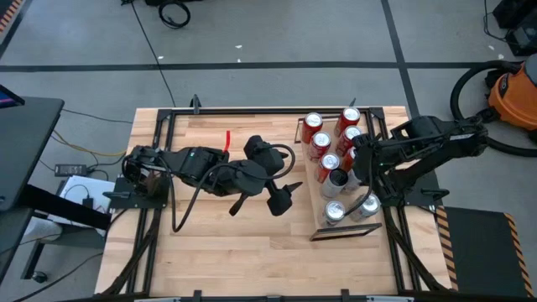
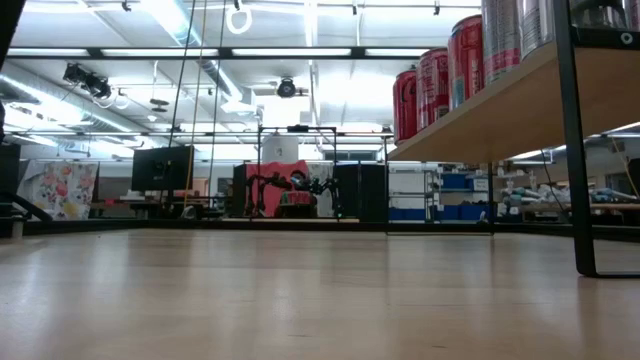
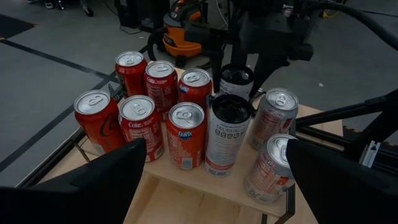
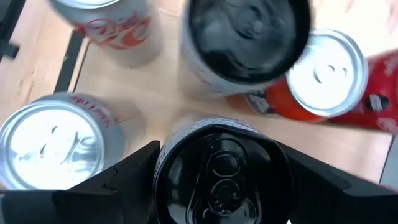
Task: Place canned beverage on shelf
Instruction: Adjust the white pink soda can on the shelf
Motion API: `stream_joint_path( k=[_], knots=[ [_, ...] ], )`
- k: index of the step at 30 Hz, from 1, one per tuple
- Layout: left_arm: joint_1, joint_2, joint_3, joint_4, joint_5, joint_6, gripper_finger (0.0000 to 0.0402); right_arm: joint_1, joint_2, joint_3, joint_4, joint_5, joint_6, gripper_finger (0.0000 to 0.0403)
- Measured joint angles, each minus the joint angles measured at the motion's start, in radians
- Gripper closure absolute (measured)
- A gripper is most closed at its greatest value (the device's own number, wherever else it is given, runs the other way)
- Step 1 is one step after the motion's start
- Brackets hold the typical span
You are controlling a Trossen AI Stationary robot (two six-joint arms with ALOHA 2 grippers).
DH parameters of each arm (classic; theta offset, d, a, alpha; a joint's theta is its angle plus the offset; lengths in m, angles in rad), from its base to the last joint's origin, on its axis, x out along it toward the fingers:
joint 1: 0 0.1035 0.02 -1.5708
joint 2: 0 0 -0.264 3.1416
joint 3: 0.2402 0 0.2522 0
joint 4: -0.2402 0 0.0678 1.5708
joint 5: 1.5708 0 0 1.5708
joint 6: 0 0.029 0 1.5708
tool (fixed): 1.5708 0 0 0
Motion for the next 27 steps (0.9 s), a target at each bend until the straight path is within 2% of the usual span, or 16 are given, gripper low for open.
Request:
stream_joint_path(
  k=[11,21,27],
  knots=[
    [0.0,0.0,0.0,0.012,0.0,-0.028,0.0004,0.052,-0.018,0.0,0.0,-0.021,-0.165,0.0117],
    [0.0,0.0,0.0,0.011,0.0,-0.045,0.0004,0.058,-0.019,0.0,0.001,0.0,-0.152,0.0116],
    [0.0,0.0,0.0,0.011,0.0,-0.044,0.0004,0.058,-0.012,-0.033,0.001,-0.001,-0.133,0.0102]
  ],
)
